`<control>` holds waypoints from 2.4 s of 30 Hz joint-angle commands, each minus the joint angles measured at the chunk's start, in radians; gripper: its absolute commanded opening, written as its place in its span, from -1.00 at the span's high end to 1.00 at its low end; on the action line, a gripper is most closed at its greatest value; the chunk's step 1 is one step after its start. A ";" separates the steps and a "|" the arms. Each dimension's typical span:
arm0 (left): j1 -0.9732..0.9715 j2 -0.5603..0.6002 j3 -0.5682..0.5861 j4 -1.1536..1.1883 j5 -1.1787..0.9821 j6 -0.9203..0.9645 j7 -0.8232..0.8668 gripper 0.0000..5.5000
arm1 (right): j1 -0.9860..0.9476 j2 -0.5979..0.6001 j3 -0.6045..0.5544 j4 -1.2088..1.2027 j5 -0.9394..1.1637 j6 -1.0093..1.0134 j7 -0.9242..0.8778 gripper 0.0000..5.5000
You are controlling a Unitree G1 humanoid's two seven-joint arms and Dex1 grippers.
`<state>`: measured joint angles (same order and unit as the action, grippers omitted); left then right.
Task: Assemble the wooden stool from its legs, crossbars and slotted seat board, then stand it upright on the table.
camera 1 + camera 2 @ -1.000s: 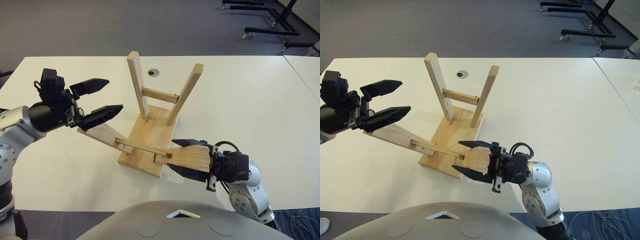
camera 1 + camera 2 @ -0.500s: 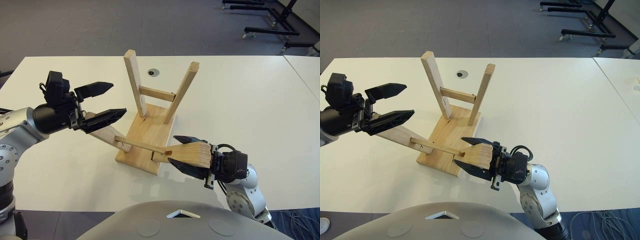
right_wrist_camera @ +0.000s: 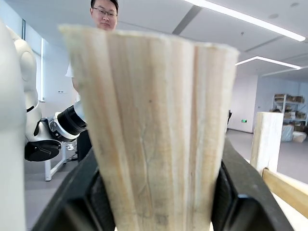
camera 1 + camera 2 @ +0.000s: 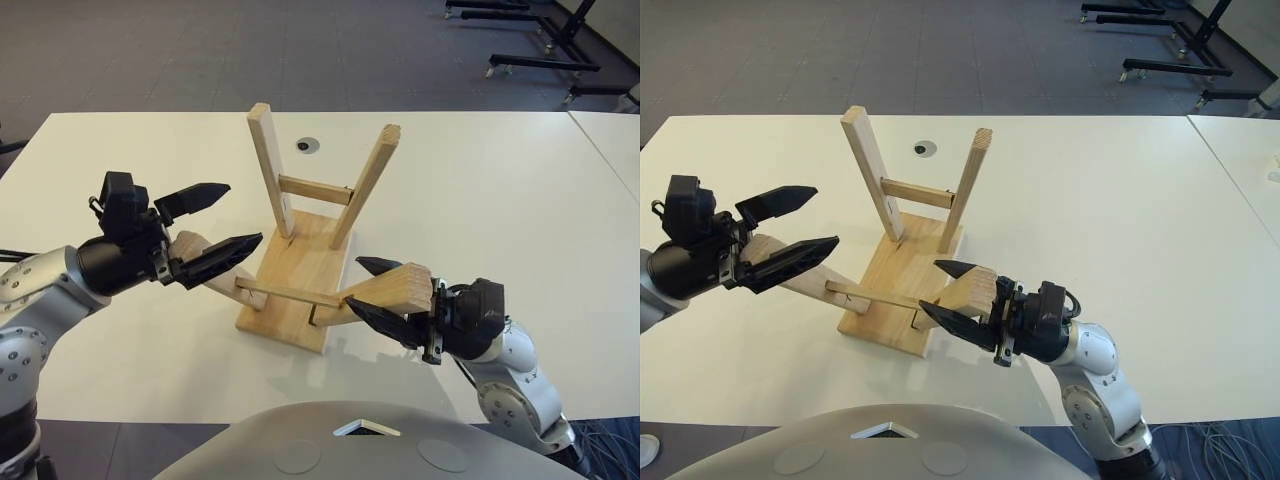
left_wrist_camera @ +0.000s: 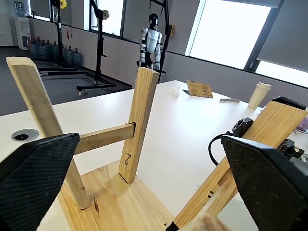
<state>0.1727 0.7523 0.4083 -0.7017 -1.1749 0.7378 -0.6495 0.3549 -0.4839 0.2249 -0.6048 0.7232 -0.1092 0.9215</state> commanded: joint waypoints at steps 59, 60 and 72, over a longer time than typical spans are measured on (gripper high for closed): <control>-0.008 -0.190 -0.194 0.031 0.181 -0.224 0.103 -0.96 | -0.676 0.103 -0.387 0.186 0.334 0.615 -0.315 0.26; -0.024 -0.187 -0.193 0.043 0.185 -0.225 0.095 -0.96 | -0.689 0.107 -0.367 0.153 0.322 0.646 -0.381 0.26; -0.076 -0.192 -0.189 0.079 0.205 -0.226 0.076 -0.96 | -0.748 0.396 -0.252 0.039 0.284 0.747 -1.114 0.26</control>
<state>0.1052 0.5583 0.2128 -0.6220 -0.9782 0.5106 -0.5784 -0.3789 -0.1764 -0.0470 -0.5596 1.0393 0.6678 -0.0818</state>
